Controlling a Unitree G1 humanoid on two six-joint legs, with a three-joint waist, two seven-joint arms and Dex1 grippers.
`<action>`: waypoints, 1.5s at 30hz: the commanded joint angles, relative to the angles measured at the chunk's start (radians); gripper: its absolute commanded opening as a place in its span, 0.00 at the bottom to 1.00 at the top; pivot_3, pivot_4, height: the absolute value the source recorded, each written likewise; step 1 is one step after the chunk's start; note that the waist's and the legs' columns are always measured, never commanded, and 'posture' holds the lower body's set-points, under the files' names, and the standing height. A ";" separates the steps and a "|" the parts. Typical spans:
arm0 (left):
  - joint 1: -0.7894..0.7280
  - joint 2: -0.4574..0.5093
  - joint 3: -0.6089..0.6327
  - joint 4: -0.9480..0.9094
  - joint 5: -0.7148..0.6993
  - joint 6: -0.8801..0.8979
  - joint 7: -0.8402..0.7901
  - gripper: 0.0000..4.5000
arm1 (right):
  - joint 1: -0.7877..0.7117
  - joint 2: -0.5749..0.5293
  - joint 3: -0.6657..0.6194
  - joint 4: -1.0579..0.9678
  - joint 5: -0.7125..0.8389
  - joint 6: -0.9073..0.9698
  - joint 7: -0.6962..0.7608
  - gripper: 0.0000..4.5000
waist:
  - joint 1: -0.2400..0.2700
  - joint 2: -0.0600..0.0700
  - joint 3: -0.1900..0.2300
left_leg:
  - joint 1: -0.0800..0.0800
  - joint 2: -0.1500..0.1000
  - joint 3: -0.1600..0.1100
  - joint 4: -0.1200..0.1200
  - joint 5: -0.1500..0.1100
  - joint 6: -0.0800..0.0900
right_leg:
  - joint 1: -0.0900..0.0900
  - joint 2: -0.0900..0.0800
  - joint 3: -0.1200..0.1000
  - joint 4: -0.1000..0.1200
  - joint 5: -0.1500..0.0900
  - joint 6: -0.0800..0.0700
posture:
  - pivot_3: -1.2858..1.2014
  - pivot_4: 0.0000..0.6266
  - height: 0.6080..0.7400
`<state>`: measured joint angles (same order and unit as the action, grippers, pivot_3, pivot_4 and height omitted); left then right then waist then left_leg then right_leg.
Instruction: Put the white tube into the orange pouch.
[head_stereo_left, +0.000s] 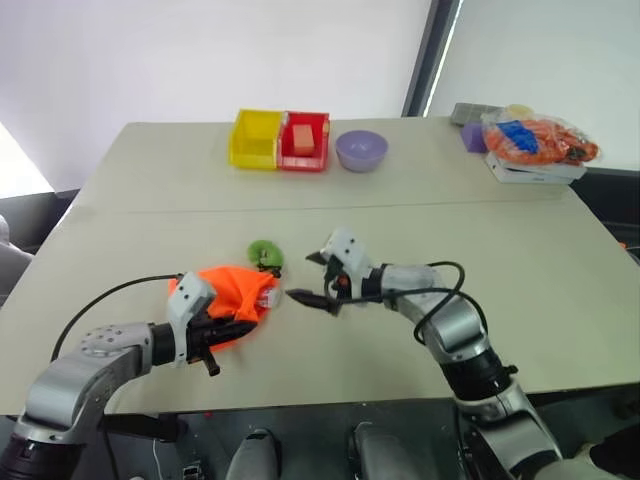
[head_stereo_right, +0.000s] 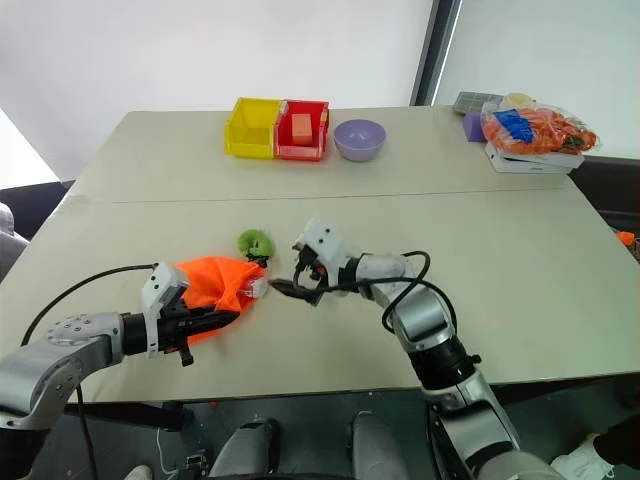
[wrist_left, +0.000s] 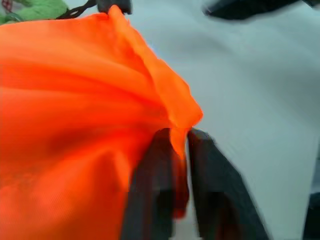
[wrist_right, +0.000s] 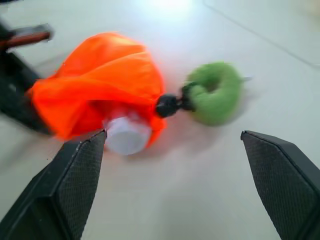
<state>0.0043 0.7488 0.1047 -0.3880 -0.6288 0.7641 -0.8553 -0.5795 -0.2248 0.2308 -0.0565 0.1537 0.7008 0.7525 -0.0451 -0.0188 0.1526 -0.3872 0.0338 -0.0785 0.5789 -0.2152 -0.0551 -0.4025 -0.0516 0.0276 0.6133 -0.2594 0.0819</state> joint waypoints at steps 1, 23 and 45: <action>-0.010 0.001 0.033 -0.011 -0.007 -0.014 0.008 0.52 | -0.100 0.047 -0.052 0.088 0.018 0.000 -0.065 1.00 | 0.001 0.000 0.000 | 0.000 0.000 0.000 0.000 0.000 0.000 | 0.000 0.000 0.000 0.000 0.000 0.000 | 0.52 0.24 1.00; 0.035 -0.040 0.146 0.024 0.032 -0.241 0.016 0.65 | -0.388 0.325 -0.069 0.851 -0.087 -0.243 -0.291 0.39 | 0.000 0.004 0.002 | -0.002 0.001 -0.002 -0.001 0.000 0.000 | 0.000 0.002 0.000 0.001 0.001 -0.002 | 0.52 0.24 1.00; -0.319 -0.134 0.109 0.289 -0.050 -0.138 0.041 0.92 | 0.048 0.164 -0.311 -0.161 0.186 0.139 -0.414 0.00 | 0.001 0.002 0.001 | 0.002 0.002 -0.004 -0.001 0.000 0.000 | 0.004 0.005 0.000 0.002 0.001 -0.001 | 0.52 0.24 1.00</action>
<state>-0.2692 0.6153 0.2077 -0.1407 -0.6608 0.6226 -0.8004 -0.5258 -0.0625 -0.0863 -0.1367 0.3076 0.8180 0.3469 -0.0445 -0.0172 0.1533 -0.3846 0.0353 -0.0823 0.5784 -0.2150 -0.0547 -0.3987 -0.0463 0.0275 0.6158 -0.2584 0.0807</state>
